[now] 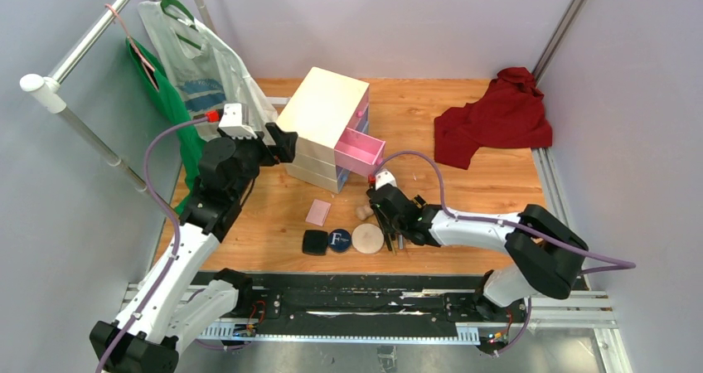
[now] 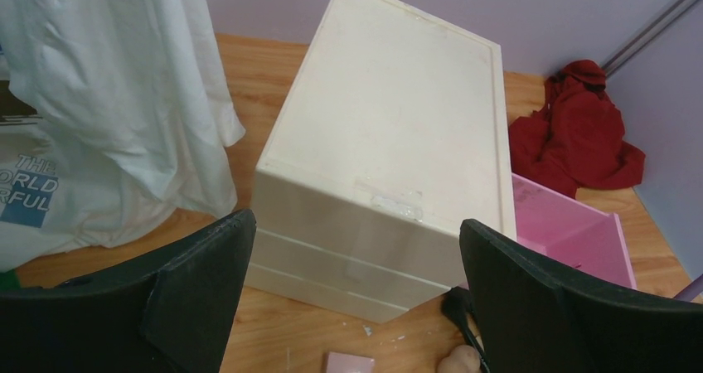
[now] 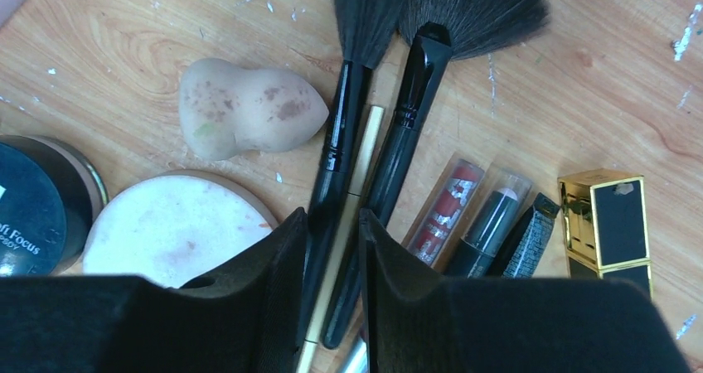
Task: Organize the makeup
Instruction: Pick up the makeup brush from the center of the board.
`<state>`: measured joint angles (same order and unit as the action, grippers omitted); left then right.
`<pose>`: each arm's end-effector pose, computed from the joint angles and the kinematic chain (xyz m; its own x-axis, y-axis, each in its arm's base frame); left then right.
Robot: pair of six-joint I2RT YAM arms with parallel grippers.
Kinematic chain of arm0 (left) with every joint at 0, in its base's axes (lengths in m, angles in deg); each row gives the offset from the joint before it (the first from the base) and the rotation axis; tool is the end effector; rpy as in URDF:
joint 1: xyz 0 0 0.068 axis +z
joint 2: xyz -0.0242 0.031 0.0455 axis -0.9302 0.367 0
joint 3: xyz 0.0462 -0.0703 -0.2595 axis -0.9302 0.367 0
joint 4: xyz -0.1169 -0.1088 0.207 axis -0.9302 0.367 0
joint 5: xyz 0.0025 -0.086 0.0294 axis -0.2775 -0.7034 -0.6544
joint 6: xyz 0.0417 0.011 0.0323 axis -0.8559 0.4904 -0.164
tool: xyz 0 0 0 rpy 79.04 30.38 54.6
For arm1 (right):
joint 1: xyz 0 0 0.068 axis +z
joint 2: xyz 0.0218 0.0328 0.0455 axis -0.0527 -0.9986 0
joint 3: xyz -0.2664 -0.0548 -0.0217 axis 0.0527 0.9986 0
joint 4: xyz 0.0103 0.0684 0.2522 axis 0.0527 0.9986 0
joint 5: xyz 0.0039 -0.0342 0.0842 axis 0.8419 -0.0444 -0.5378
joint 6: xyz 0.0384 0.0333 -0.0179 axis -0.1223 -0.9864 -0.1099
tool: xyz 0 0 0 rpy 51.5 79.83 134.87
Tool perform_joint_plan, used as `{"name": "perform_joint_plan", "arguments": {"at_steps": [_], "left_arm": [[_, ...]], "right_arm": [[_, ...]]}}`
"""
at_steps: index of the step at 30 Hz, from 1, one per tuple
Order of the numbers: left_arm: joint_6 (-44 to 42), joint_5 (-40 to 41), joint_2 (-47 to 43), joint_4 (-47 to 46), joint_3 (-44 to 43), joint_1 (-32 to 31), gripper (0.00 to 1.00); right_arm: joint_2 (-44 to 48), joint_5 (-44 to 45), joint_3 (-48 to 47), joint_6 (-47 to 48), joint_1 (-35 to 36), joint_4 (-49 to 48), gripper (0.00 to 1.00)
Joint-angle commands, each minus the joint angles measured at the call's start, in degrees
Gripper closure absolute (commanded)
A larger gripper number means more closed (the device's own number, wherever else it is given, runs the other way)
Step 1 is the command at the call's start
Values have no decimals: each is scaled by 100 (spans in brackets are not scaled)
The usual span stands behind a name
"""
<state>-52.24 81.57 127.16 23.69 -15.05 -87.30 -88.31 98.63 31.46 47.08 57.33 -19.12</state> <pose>0.1878 -0.0613 0.3552 -0.1640 -0.3073 -0.9374 0.2109 0.9174 -0.3376 0.1743 0.2259 0.1708 -0.5857 -0.3023 -0.7520 -0.5047 0.8620 0.0466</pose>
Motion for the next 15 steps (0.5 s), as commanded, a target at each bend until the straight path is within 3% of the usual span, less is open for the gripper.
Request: {"name": "perform_joint_plan", "arguments": {"at_steps": [1,15], "left_arm": [[-25,26,-83,-65,88,2,2],[-95,38,-65,-22,49,4,2]], "right_arm": [[-201,159,-10,-34,177,-44,71],[-242,401,76,-84,239,142,74]]}}
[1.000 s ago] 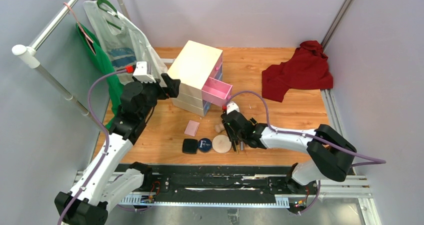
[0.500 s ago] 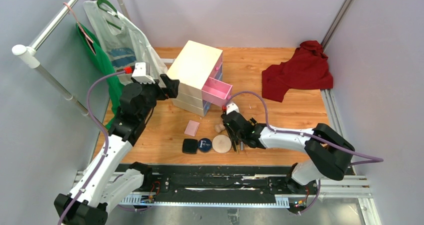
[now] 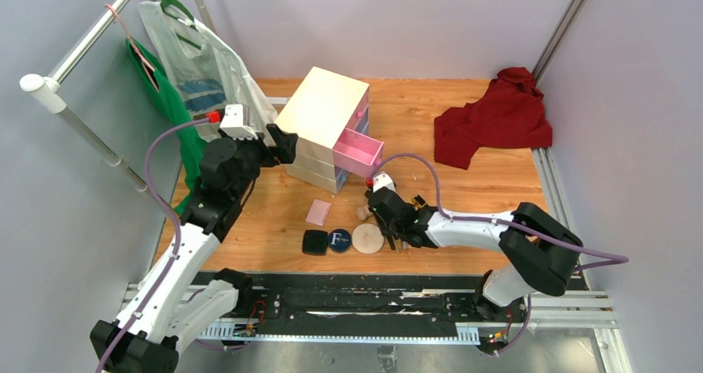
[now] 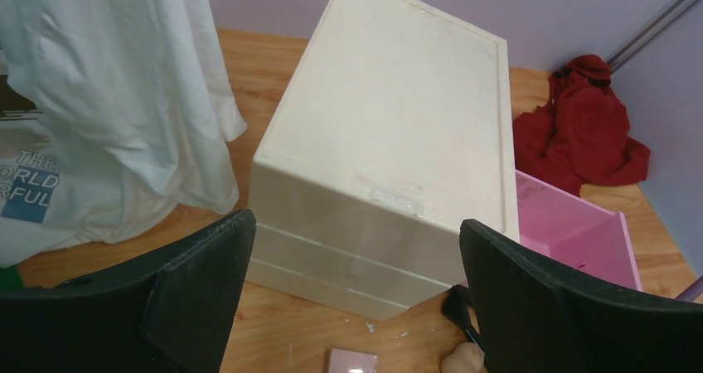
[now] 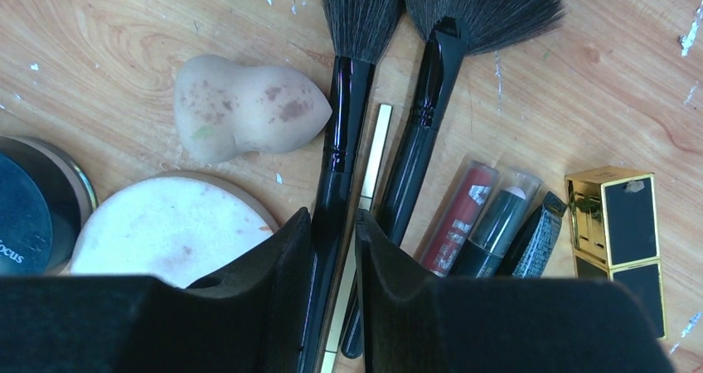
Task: Organize the makeup
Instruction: Pick up the makeup brush from the center of the board.
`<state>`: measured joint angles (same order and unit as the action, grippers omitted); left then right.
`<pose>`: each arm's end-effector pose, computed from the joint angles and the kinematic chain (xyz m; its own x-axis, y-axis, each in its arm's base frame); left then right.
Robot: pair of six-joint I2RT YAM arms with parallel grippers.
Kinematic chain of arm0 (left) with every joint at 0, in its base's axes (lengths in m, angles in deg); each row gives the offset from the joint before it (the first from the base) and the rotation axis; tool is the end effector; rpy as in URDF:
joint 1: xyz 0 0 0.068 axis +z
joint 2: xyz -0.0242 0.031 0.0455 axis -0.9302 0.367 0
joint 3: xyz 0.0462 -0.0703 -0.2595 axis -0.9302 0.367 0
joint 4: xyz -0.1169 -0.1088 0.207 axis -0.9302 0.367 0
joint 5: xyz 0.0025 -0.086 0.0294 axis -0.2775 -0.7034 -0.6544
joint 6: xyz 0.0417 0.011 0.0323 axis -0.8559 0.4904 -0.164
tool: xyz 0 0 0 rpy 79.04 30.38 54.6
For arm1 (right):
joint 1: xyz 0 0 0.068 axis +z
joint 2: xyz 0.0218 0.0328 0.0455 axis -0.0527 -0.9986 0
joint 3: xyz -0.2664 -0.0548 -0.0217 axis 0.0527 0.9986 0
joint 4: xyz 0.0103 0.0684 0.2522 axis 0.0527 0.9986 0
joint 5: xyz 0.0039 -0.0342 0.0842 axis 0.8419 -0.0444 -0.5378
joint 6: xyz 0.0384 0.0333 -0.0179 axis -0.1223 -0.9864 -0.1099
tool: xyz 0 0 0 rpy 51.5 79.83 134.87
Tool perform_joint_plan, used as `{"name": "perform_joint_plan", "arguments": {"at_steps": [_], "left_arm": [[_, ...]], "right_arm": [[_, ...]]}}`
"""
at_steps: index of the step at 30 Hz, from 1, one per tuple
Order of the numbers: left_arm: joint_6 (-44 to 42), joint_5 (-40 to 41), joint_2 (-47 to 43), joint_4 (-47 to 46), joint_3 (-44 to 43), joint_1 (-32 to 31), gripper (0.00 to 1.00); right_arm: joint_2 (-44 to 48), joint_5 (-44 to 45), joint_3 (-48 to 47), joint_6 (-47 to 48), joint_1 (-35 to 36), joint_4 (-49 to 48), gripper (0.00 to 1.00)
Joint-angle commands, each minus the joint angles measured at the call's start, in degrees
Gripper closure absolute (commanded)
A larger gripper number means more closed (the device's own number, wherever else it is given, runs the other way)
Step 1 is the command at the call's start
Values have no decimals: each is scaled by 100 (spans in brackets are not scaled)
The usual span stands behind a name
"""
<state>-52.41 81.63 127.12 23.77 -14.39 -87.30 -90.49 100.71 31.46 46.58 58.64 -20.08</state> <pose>0.1881 -0.0614 0.3510 -0.1738 -0.3009 -0.9377 0.2066 0.9198 -0.3335 0.1718 0.2316 0.1622 -0.5849 -0.3166 -0.7468 -0.4970 0.8675 0.0214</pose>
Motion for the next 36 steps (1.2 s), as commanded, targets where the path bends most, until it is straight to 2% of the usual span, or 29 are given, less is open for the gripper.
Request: {"name": "perform_joint_plan", "arguments": {"at_steps": [1,16,23,31,36], "left_arm": [[-80,31,-47,-35,-19,2,2],[-106,53,-3,-39,-17,2,2],[-103,67,-34,-52,41,3,2],[-56,62,-38,-87,75,3,2],[-56,95,1,-84,62,9,2]], "right_arm": [[-14,199,95,-40,112,254,74],[53,273,360,-237,184,312,79],[519,601,367,-212,263,539,80],[1325,843,278,-168,374,1097,81],[1718,1217,17,-450,465,2097,83]]}}
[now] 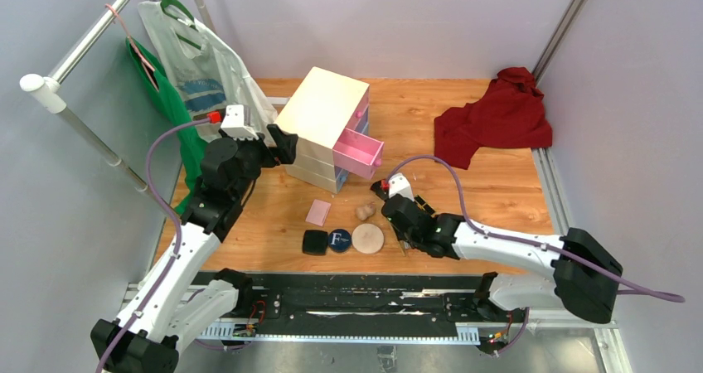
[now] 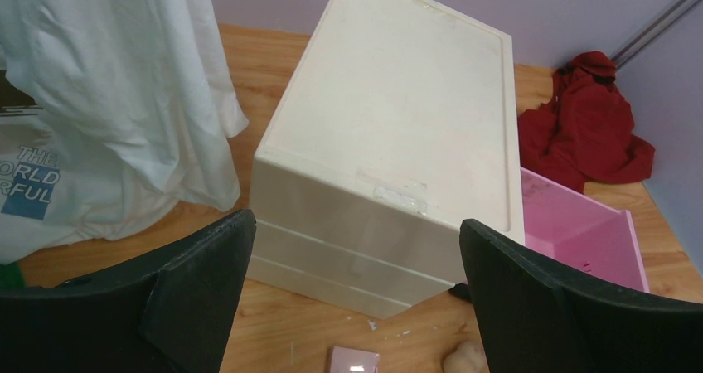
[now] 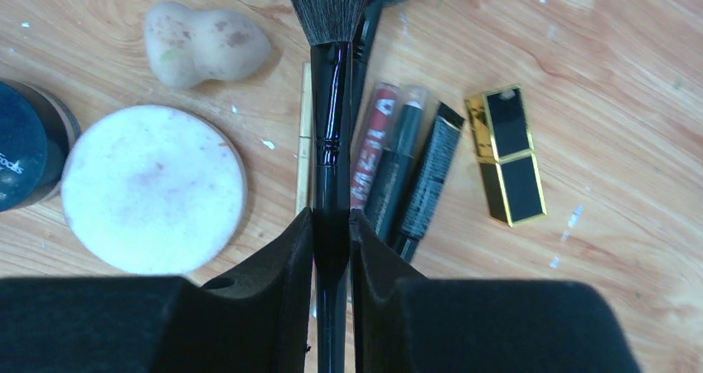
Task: Organize the makeup
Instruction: Pick up the makeup brush from the center of the board, then place the makeup brush in the drawer.
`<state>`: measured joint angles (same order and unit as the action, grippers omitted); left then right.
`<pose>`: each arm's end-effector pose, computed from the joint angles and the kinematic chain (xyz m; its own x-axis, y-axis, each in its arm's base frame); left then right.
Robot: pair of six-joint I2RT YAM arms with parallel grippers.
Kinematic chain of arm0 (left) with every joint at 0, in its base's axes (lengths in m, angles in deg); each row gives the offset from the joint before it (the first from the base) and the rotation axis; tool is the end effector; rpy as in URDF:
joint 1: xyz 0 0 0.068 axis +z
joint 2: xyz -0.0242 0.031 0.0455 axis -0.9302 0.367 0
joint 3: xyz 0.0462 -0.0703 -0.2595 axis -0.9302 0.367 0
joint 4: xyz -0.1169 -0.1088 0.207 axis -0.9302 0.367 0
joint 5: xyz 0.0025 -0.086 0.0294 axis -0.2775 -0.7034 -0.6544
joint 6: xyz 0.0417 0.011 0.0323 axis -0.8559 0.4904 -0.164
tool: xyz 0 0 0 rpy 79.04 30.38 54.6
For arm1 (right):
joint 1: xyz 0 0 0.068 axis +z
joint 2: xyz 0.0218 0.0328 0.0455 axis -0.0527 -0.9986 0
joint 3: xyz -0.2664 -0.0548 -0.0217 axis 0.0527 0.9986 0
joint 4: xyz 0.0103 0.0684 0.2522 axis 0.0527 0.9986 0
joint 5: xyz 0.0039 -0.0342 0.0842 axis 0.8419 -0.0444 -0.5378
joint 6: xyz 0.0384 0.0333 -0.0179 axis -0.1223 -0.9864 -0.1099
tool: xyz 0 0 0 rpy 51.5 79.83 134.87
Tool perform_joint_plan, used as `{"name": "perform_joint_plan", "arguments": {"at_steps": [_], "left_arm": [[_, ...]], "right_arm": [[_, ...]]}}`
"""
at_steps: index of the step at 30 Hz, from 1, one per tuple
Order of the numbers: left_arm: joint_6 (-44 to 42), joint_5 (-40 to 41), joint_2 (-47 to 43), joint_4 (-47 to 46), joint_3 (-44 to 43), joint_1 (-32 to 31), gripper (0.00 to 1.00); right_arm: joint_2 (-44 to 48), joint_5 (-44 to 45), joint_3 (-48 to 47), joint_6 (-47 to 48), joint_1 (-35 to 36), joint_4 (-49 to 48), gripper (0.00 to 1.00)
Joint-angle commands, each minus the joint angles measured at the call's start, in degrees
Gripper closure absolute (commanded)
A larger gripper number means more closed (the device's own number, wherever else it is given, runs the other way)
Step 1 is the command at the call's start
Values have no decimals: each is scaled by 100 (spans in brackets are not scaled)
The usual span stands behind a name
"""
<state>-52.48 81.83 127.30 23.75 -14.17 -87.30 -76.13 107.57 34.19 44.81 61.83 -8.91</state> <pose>0.1890 -0.0616 0.3492 -0.1783 -0.2981 -0.9377 0.2015 0.9217 -0.3314 0.1405 0.2032 0.1962 -0.5521 -0.3016 -0.7773 -0.4527 0.8913 -0.0242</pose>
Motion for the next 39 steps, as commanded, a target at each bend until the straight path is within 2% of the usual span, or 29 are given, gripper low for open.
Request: {"name": "perform_joint_plan", "arguments": {"at_steps": [1,6,12,17,25,39], "left_arm": [[-44,97,-17,-74,29,6,2],[-7,68,-24,-80,28,3,2],[18,3,-14,-90,-59,3,2],[-6,-113,84,-61,-210,3,2],[9,-227,207,-48,-311,2,2],[18,-252,214,-72,-230,2,2]], "right_arm": [[369,652,-296,-345,160,1195,84],[1145,1365,-385,-496,166,1804,88],[1865,2144,-921,175,162,1834,97],[1745,1903,-1821,1319,109,1405,99],[1108,1450,-3177,2313,21,1271,99],[501,802,-3570,2640,-236,846,100]]}}
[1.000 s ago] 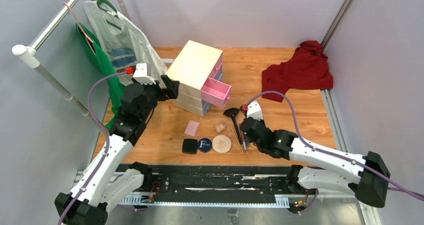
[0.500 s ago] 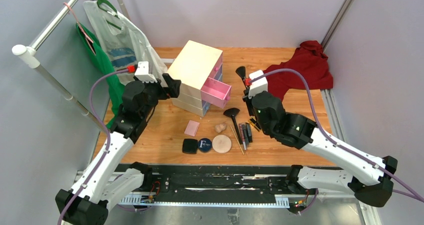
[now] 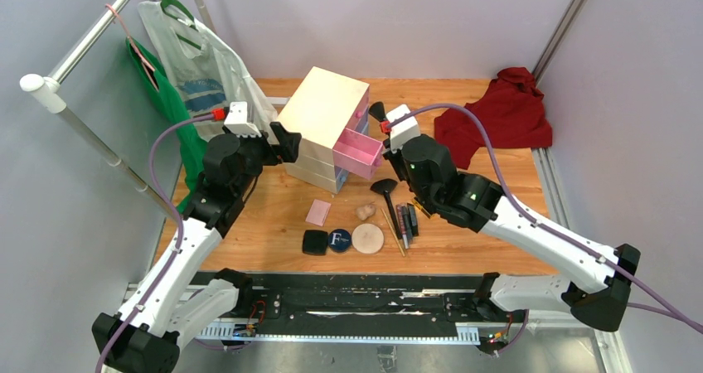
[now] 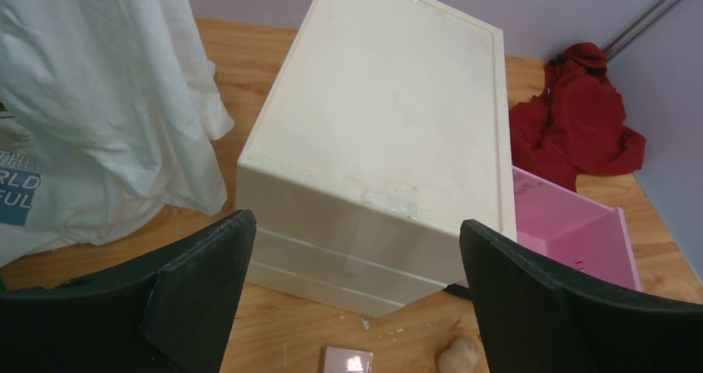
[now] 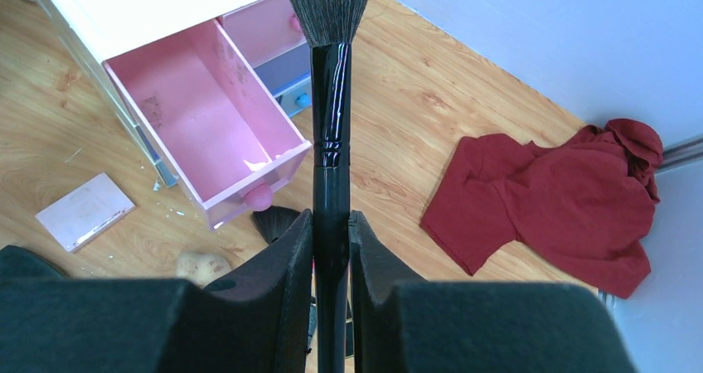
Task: Organize the makeup
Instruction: Place the makeup brush in the drawer.
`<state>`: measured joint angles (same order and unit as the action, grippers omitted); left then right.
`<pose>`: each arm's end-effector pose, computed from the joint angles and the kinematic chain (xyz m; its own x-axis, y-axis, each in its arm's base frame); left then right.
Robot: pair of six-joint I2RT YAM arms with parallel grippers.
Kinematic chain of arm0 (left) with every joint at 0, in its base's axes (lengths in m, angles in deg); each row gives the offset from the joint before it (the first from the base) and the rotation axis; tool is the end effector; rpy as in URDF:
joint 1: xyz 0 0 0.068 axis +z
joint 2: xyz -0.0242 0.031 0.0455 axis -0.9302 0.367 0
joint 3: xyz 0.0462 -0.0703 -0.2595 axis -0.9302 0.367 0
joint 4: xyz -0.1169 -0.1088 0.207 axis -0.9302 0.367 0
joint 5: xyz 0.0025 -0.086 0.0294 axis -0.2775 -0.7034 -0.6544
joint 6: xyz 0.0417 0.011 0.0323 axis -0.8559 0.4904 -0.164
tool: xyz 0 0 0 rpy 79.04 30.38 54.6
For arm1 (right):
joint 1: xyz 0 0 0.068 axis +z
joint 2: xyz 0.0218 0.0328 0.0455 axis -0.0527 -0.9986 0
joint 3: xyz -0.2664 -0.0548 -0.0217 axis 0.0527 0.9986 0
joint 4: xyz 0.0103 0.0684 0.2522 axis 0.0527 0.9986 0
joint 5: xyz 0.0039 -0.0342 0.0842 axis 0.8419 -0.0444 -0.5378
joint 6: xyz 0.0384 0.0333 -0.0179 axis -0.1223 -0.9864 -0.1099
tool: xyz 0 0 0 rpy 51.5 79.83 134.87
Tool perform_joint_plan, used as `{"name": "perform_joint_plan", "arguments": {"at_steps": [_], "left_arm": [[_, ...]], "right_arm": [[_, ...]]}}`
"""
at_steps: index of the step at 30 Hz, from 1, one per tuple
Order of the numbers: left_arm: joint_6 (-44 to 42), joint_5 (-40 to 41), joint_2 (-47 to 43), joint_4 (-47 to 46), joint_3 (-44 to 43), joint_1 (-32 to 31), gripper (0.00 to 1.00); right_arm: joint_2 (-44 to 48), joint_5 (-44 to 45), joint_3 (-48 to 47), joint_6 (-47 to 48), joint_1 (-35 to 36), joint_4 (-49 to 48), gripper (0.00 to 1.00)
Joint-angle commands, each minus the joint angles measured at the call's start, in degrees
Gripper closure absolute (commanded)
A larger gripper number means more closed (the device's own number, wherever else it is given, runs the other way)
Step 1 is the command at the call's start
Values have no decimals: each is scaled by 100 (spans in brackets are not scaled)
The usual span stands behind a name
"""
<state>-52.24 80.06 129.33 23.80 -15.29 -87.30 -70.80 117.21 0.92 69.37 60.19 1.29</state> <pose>0.1959 -0.0651 0.3495 -0.2042 -0.2941 -0.9337 0.2232 0.9147 -0.3369 0.1547 0.2026 0.3999 -0.1166 -0.2900 -0.9499 -0.4029 0.8880 -0.2216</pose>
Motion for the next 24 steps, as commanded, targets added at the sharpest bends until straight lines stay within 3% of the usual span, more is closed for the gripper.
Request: {"name": "perform_joint_plan", "arguments": {"at_steps": [1,12,24], "left_arm": [[-18,-80,14,-74,-109,2,2],[-11,-54,158,-109,-147,2,2],[60,-118,238,-219,-116,2,2]], "right_arm": [[-50,-191,-273,198,-74,-143,100],[-693,119,-1884,653,-78,1708,99],[-280,447,-2072,1931,-77,1763,99]]}}
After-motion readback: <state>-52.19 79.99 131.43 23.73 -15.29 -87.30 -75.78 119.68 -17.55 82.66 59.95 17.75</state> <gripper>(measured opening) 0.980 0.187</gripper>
